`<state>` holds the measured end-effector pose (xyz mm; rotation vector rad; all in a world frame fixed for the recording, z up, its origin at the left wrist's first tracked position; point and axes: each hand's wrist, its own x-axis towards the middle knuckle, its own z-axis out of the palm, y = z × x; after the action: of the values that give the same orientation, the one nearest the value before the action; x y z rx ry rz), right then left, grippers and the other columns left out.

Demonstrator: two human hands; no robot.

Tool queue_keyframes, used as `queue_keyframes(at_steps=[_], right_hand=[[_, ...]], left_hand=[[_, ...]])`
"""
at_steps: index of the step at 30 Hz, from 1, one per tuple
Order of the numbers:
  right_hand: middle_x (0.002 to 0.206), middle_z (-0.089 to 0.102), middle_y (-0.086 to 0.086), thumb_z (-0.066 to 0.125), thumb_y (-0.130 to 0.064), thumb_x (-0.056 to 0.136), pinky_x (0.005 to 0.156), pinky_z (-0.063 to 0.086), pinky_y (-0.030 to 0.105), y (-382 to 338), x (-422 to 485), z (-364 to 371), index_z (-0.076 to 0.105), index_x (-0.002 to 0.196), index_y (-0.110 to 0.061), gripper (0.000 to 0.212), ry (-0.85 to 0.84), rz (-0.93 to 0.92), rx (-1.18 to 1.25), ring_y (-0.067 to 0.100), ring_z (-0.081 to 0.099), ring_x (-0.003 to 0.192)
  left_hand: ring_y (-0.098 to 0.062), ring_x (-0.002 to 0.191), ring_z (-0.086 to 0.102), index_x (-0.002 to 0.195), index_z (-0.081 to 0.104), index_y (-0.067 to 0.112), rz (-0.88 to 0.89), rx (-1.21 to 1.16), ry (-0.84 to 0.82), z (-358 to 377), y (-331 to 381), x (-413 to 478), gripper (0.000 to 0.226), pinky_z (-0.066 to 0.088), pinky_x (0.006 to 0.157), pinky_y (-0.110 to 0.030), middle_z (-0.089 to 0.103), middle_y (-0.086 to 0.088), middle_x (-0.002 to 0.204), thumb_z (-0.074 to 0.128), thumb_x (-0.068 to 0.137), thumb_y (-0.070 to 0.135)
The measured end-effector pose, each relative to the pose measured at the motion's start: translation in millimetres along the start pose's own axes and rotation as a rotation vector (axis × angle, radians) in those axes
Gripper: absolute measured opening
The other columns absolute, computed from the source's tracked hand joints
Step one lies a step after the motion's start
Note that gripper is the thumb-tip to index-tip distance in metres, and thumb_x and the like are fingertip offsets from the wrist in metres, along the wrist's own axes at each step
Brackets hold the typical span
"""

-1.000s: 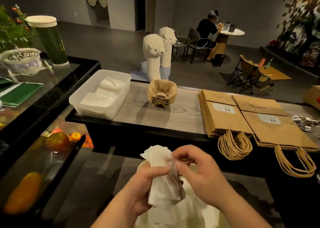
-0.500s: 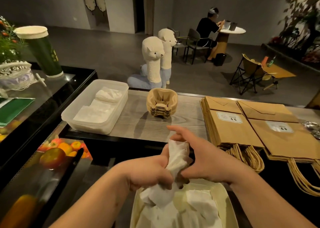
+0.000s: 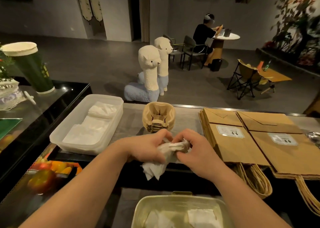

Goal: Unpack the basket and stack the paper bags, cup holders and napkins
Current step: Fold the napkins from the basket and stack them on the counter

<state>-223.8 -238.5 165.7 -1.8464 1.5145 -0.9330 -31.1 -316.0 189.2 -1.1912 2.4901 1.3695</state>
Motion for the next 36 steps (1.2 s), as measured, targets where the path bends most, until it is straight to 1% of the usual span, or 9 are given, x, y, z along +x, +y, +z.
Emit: queue_keyframes(at_steps=[2, 6, 12, 16, 22, 25, 28, 33, 36], right_hand=[[0.086, 0.064, -0.015, 0.074, -0.003, 0.083, 0.069, 0.052, 0.022, 9, 2, 2, 0.068, 0.089, -0.029, 0.027, 0.099, 0.045, 0.123, 0.007, 0.058, 0.078], [0.084, 0.065, -0.009, 0.075, 0.001, 0.083, 0.066, 0.051, 0.025, 26, 1, 14, 0.068, 0.089, -0.026, 0.029, 0.239, 0.140, 0.262, 0.012, 0.059, 0.074], [0.101, 0.062, -0.008, 0.075, -0.001, 0.082, 0.070, 0.055, 0.026, 40, 2, 24, 0.057, 0.111, -0.029, 0.044, 0.151, 0.204, 0.304, 0.014, 0.062, 0.083], [0.111, 0.059, -0.001, 0.071, 0.002, 0.082, 0.069, 0.055, 0.025, 43, 6, 25, 0.052, 0.120, -0.032, 0.054, 0.091, 0.223, 0.360, 0.007, 0.062, 0.078], [0.111, 0.062, 0.002, 0.071, 0.004, 0.081, 0.080, 0.059, 0.030, 40, 9, 26, 0.051, 0.120, -0.032, 0.057, 0.063, 0.193, 0.368, 0.013, 0.065, 0.090], [0.113, 0.059, -0.003, 0.073, 0.001, 0.082, 0.073, 0.054, 0.021, 39, 7, 25, 0.050, 0.122, -0.032, 0.058, 0.029, 0.196, 0.381, 0.000, 0.063, 0.083], [0.111, 0.063, -0.006, 0.079, -0.001, 0.079, 0.076, 0.055, 0.022, 37, 10, 30, 0.050, 0.122, -0.031, 0.061, 0.079, 0.205, 0.406, 0.001, 0.065, 0.087], [0.104, 0.065, -0.002, 0.070, 0.008, 0.082, 0.073, 0.057, 0.025, 38, 13, 31, 0.058, 0.113, -0.026, 0.048, 0.171, 0.208, 0.450, 0.010, 0.065, 0.084], [0.106, 0.068, -0.001, 0.068, 0.012, 0.082, 0.075, 0.057, 0.024, 39, 13, 30, 0.056, 0.119, -0.020, 0.051, 0.094, 0.213, 0.473, 0.008, 0.067, 0.086]], left_hand=[[-0.013, 0.086, 0.065, 0.112, 0.053, 0.038, 0.008, 0.064, 0.175, 0, -10, -1, 0.043, 0.057, 0.078, -0.038, 0.065, 0.007, 0.101, 0.072, 0.076, 0.026], [-0.004, 0.082, 0.066, 0.098, 0.066, 0.039, 0.100, -0.099, 0.517, 20, -33, 2, 0.032, 0.054, 0.073, -0.025, 0.070, 0.017, 0.091, 0.077, 0.081, 0.015], [0.001, 0.098, 0.067, 0.120, 0.056, 0.040, 0.103, -0.410, 0.708, 57, -47, 7, 0.057, 0.050, 0.080, -0.012, 0.066, 0.027, 0.107, 0.075, 0.083, 0.000], [-0.006, 0.103, 0.067, 0.128, 0.047, 0.045, 0.124, -0.488, 0.717, 65, -50, 8, 0.074, 0.054, 0.083, -0.019, 0.064, 0.022, 0.116, 0.069, 0.076, -0.003], [-0.009, 0.104, 0.066, 0.137, 0.043, 0.037, 0.143, -0.579, 0.736, 68, -44, 19, 0.080, 0.056, 0.085, -0.026, 0.059, 0.007, 0.126, 0.067, 0.068, 0.003], [-0.007, 0.102, 0.067, 0.135, 0.045, 0.036, 0.139, -0.570, 0.729, 67, -51, 15, 0.078, 0.054, 0.083, -0.021, 0.061, 0.007, 0.124, 0.068, 0.073, -0.005], [-0.005, 0.105, 0.068, 0.132, 0.048, 0.035, 0.150, -0.545, 0.718, 68, -46, 16, 0.074, 0.055, 0.085, -0.022, 0.065, 0.015, 0.118, 0.076, 0.075, -0.002], [-0.006, 0.112, 0.065, 0.125, 0.050, 0.049, 0.143, -0.552, 0.744, 64, -50, 14, 0.075, 0.054, 0.089, -0.023, 0.062, 0.019, 0.119, 0.066, 0.072, -0.001], [0.002, 0.119, 0.057, 0.130, 0.047, 0.045, 0.161, -0.464, 0.717, 63, -48, 11, 0.075, 0.046, 0.094, -0.012, 0.057, 0.018, 0.128, 0.065, 0.072, 0.002]])
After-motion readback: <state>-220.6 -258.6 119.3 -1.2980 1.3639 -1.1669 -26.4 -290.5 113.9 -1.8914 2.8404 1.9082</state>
